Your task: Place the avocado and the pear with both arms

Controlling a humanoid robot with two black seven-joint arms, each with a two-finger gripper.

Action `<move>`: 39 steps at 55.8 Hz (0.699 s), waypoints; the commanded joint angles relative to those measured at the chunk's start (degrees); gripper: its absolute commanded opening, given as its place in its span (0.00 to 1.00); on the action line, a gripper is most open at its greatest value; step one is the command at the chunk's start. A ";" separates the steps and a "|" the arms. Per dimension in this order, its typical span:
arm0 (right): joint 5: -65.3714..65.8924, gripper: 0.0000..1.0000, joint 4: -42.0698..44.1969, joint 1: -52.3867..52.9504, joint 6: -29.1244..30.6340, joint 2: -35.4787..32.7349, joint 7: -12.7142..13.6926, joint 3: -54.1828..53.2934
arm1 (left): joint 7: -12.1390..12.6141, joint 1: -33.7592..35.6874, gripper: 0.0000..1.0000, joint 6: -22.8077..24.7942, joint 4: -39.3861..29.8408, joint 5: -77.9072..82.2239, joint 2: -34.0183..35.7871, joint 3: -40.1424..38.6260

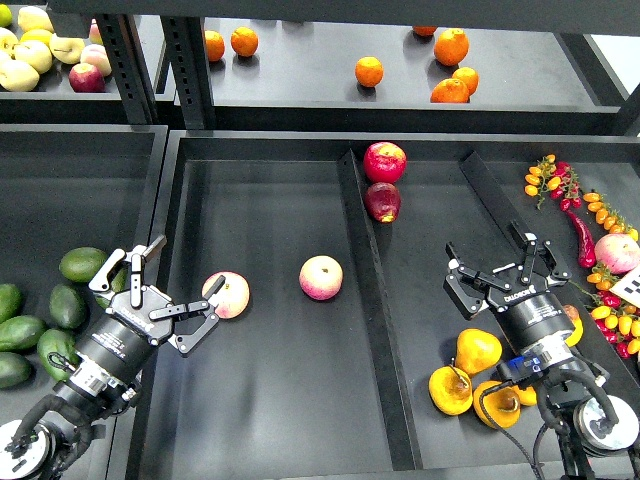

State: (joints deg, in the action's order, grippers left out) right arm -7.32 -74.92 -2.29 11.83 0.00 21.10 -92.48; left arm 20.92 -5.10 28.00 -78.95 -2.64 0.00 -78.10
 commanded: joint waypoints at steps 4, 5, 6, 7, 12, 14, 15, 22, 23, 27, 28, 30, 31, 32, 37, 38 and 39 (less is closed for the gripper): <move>-0.15 1.00 -0.05 0.00 0.91 0.00 -0.09 0.11 | -0.09 0.00 0.99 0.00 0.02 0.00 0.00 -0.04; -0.15 1.00 -0.05 0.00 1.17 0.00 -0.09 0.11 | -0.09 0.00 0.99 0.00 0.02 0.00 0.00 -0.04; -0.15 1.00 -0.05 0.00 1.35 0.00 -0.01 0.02 | -0.09 0.00 0.99 0.00 0.02 0.00 0.00 -0.04; -0.15 1.00 -0.05 0.00 1.53 0.00 -0.09 0.02 | -0.09 0.00 0.99 0.00 0.02 0.00 0.00 -0.04; -0.23 1.00 -0.05 0.00 1.70 0.00 -0.09 0.11 | -0.09 0.00 0.99 0.00 0.02 0.00 0.00 -0.04; -0.32 1.00 -0.14 0.00 1.70 0.00 -0.09 0.11 | -0.09 0.00 0.99 0.00 0.02 0.00 0.00 -0.04; -0.41 1.00 -0.14 0.00 1.70 0.00 -0.09 0.11 | -0.09 0.00 0.99 0.00 0.02 0.00 0.00 -0.04; -1.38 1.00 -0.58 0.00 1.70 0.00 -0.36 0.20 | -0.09 0.00 0.99 0.00 0.02 0.00 0.00 -0.04; -1.90 1.00 -0.76 0.00 1.79 0.00 -0.53 0.28 | -0.09 0.00 0.99 0.00 0.02 0.00 0.00 -0.04; -4.36 1.00 -0.93 0.00 1.79 0.00 -0.53 0.02 | -0.09 0.00 0.99 0.00 0.02 0.00 0.00 0.05; -4.97 1.00 -0.93 0.00 1.79 0.00 -0.62 0.02 | -0.09 0.00 0.99 0.00 0.02 0.00 0.00 0.05; -6.64 1.00 -0.93 0.00 1.70 0.00 -1.23 -0.24 | -0.09 0.00 0.99 0.00 0.02 0.00 0.00 0.05; -6.91 1.00 -0.93 0.00 1.70 0.00 -1.58 -0.33 | -0.09 0.00 0.99 0.00 0.02 0.00 0.00 -0.04; -7.18 1.00 -0.93 0.00 1.62 0.00 -2.28 -0.42 | -0.09 0.00 0.99 0.00 0.02 0.00 0.00 -0.04; -7.53 1.00 -0.85 0.00 1.18 0.00 -4.49 -0.51 | -0.09 0.00 0.99 0.00 0.02 0.00 0.00 -0.04; -7.53 1.00 -0.85 0.00 1.09 0.00 -4.57 -0.51 | -0.09 0.00 0.99 0.00 0.02 0.00 0.00 -0.04; -7.53 1.00 -0.85 0.00 1.00 0.00 -4.58 -0.51 | -0.09 0.00 0.99 0.00 0.02 0.00 0.00 0.05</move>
State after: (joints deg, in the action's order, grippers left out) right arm -14.32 -75.83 -2.29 13.34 0.00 18.05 -92.88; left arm 20.83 -5.10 28.00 -78.93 -2.63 0.00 -78.12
